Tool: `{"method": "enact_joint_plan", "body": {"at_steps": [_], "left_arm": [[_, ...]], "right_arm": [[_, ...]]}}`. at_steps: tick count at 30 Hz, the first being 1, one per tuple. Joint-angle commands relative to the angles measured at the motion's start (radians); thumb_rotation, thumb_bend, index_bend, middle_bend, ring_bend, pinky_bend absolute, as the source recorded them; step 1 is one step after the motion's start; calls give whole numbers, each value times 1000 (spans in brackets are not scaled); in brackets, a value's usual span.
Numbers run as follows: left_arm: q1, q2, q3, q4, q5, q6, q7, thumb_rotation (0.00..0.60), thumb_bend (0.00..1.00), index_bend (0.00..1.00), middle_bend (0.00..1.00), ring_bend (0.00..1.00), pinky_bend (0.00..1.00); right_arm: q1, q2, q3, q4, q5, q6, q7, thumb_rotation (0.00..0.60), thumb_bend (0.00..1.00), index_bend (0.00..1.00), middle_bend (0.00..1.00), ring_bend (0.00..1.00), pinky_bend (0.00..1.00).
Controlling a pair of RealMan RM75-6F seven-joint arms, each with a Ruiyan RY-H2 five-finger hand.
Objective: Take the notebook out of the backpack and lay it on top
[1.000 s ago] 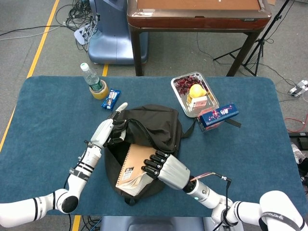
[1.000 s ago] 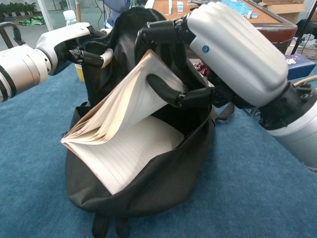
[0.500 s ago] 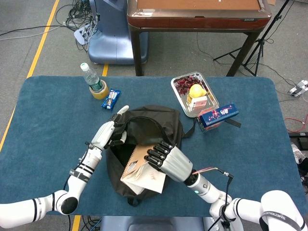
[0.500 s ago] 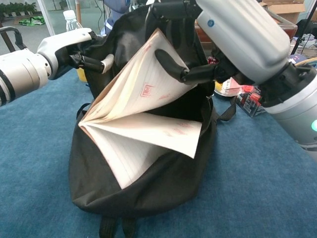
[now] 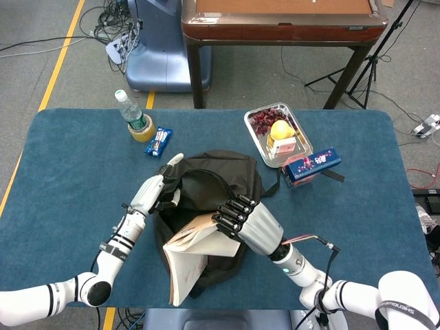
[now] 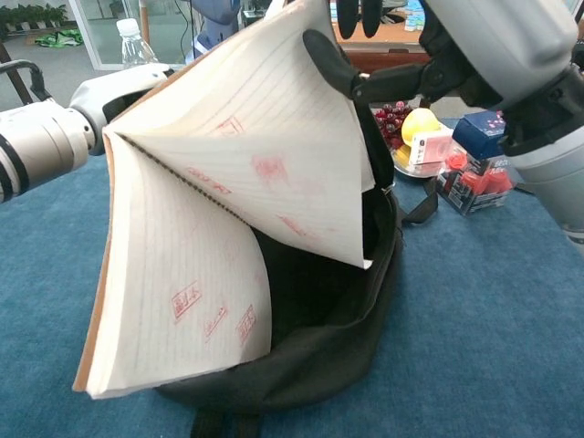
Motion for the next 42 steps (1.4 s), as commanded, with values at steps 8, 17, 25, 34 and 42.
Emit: {"method": "enact_joint_plan", "body": {"at_steps": [8, 17, 25, 34, 42], "left_arm": [[3, 2, 1, 6, -2, -1, 3, 600, 581, 580, 8, 0, 0], [4, 0, 2, 14, -6, -5, 4, 600, 580, 579, 8, 0, 0], [8, 4, 2, 16, 0, -4, 1, 600, 580, 578, 8, 0, 0], [12, 4, 5, 20, 3, -4, -3, 600, 580, 578, 8, 0, 0], [18, 16, 11, 17, 13, -9, -11, 600, 577, 523, 8, 0, 0]], "right_arm": [[-10, 40, 22, -80, -14, 34, 6, 600, 495, 976, 631, 579, 617], [-33, 106, 49, -200, -47, 76, -41, 600, 495, 976, 633, 586, 617], [-65, 188, 87, -252, -26, 95, -55, 600, 495, 976, 634, 590, 617], [-97, 262, 129, -285, 6, 110, -59, 600, 495, 976, 634, 592, 617], [-113, 332, 169, -305, 32, 106, -72, 600, 495, 976, 634, 593, 617]]}}
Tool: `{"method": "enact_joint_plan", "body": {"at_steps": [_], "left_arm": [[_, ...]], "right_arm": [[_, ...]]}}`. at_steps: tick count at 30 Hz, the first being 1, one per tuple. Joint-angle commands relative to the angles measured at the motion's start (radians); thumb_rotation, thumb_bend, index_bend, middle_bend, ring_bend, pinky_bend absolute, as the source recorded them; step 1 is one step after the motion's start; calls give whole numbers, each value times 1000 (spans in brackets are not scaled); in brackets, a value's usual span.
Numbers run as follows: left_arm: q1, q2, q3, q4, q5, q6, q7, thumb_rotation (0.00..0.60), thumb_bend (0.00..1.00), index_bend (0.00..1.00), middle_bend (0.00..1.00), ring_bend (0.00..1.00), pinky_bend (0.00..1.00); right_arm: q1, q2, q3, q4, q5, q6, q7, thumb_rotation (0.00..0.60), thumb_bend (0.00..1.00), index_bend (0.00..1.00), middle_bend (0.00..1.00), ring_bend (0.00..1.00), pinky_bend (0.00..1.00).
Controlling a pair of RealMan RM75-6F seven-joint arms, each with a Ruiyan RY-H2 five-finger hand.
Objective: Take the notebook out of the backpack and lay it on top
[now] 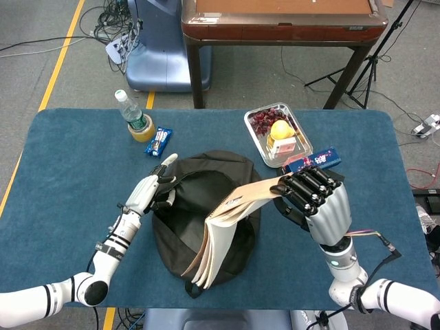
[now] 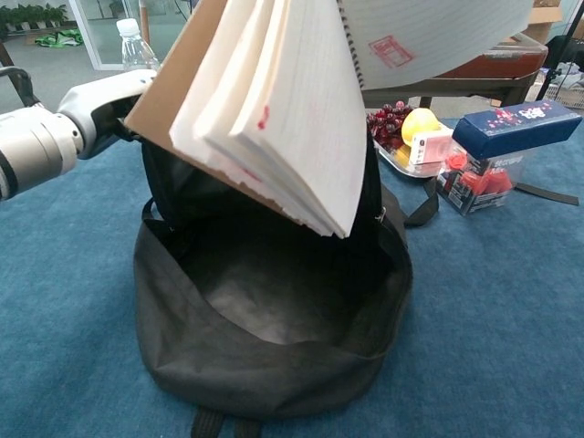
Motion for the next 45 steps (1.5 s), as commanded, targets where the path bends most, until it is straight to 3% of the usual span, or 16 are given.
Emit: {"method": "enact_joint_plan", "body": {"at_steps": [1, 6, 18, 33, 45], "left_arm": [[2, 10, 5, -6, 10, -7, -4, 600, 568, 480, 8, 0, 0], [2, 39, 17, -28, 21, -21, 13, 600, 426, 257, 0, 0, 0], [29, 137, 56, -122, 6, 18, 157, 600, 232, 15, 0, 0, 0], [91, 254, 72, -223, -38, 108, 258, 600, 220, 0, 0, 0, 0], [128, 301, 109, -287, -45, 132, 311, 600, 164, 0, 0, 0, 0]], "right_arm": [[-6, 19, 10, -4, 15, -11, -7, 600, 495, 976, 634, 593, 617], [-13, 36, 13, 7, 42, -30, 3, 600, 495, 976, 634, 593, 617], [-29, 78, 16, 14, 54, -44, -8, 600, 494, 976, 634, 593, 617], [-58, 149, 31, -35, 64, -33, -10, 600, 495, 976, 634, 594, 617], [-40, 107, -21, 3, 44, -109, -40, 600, 495, 976, 635, 600, 617]]}}
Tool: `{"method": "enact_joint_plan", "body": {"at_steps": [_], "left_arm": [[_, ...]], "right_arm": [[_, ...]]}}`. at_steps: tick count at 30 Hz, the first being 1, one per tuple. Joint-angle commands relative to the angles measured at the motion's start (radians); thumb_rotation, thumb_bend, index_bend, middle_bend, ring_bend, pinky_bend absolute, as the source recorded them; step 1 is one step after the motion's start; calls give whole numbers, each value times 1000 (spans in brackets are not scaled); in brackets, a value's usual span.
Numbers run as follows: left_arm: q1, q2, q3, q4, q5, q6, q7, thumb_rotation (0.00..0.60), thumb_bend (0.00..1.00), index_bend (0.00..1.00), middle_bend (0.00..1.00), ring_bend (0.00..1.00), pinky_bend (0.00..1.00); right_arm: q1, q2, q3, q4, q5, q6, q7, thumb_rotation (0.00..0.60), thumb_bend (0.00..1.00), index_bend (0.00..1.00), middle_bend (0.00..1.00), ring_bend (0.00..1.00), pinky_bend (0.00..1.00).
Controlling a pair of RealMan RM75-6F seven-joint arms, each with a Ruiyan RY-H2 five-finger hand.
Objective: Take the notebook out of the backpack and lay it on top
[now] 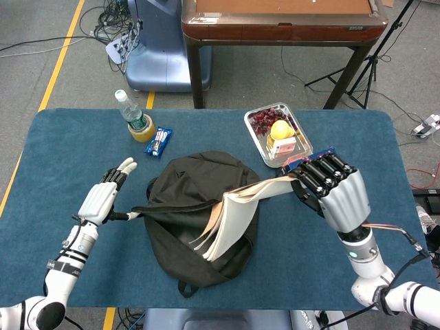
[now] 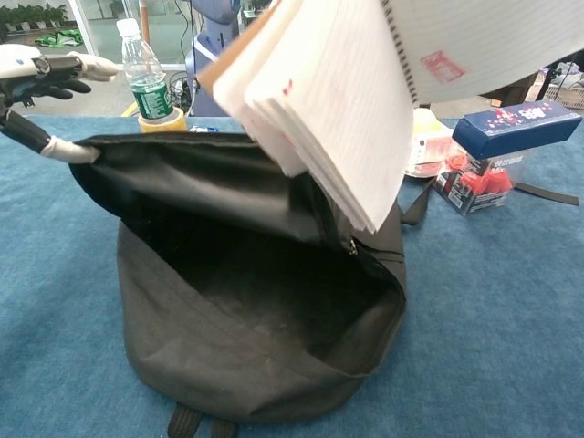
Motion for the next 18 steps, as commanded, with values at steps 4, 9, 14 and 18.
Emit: {"method": "enact_joint_plan", "body": {"at_steps": [4, 9, 14, 18], "left_arm": [[-1, -32, 27, -7, 3, -10, 29, 600, 137, 0, 0, 0, 0], [-19, -80, 36, 15, -9, -36, 47, 600, 136, 0, 0, 0, 0], [-37, -120, 31, 42, -23, -49, 60, 600, 136, 0, 0, 0, 0], [-47, -141, 26, 59, -38, -57, 67, 600, 137, 0, 0, 0, 0]], "right_arm": [[32, -49, -29, 43, -18, -59, -31, 600, 495, 976, 635, 599, 617], [60, -92, -38, 84, -20, -99, -50, 600, 494, 976, 634, 600, 617], [82, -134, -52, 133, -28, -126, -74, 600, 495, 976, 635, 600, 617], [90, -165, -66, 166, -36, -133, -85, 600, 495, 976, 635, 599, 617]]}}
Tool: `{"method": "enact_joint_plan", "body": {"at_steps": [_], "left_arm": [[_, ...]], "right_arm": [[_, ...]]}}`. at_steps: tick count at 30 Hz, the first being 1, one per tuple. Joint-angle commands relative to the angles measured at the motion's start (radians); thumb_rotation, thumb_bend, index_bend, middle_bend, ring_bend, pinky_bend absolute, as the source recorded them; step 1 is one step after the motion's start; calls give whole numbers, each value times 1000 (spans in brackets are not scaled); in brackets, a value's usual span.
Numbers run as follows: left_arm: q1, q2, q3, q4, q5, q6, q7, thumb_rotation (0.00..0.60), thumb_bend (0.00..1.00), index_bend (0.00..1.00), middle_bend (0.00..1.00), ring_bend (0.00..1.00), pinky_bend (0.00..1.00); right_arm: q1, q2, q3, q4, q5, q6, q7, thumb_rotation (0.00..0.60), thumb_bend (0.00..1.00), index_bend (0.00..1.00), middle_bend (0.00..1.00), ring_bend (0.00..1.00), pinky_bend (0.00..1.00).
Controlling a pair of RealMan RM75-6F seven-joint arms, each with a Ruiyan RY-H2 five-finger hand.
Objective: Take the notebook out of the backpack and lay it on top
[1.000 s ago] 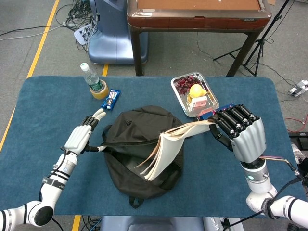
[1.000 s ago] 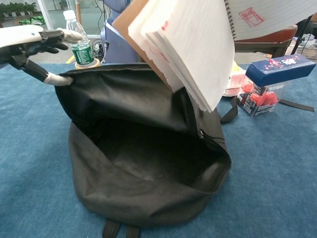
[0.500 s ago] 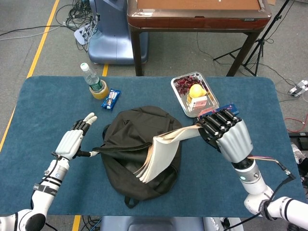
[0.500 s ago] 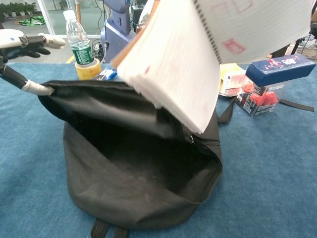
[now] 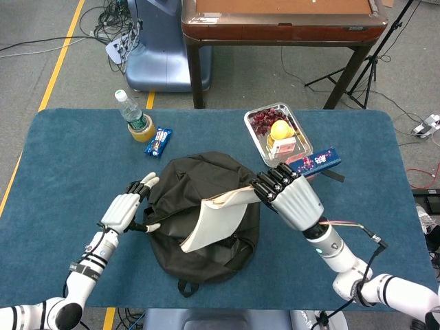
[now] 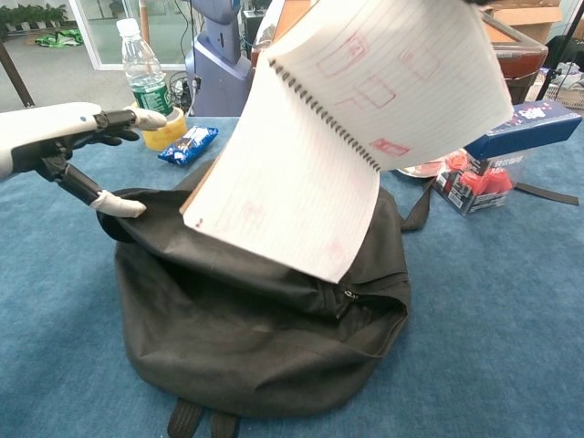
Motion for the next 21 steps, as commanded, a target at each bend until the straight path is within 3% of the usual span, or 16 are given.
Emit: {"method": "enact_joint_plan", "body": {"at_steps": [1, 10, 16, 21], "left_arm": [[-8, -12, -5, 11, -11, -6, 4, 600, 137, 0, 0, 0, 0], [-29, -28, -16, 36, -34, -22, 22, 600, 127, 0, 0, 0, 0], [-36, -30, -19, 58, -40, -17, 41, 600, 94, 0, 0, 0, 0], [-33, -38, -15, 100, 22, 40, 77, 600, 88, 0, 0, 0, 0]], "right_arm": [[6, -19, -10, 21, -3, -5, -4, 600, 495, 976, 635, 599, 617], [0, -30, -10, 48, 15, 16, 6, 600, 495, 976, 635, 599, 617], [-10, 18, 18, 30, 39, 33, -4, 600, 495, 976, 635, 599, 617], [-27, 68, 26, 8, 60, 36, -9, 600, 495, 976, 635, 599, 617]]}}
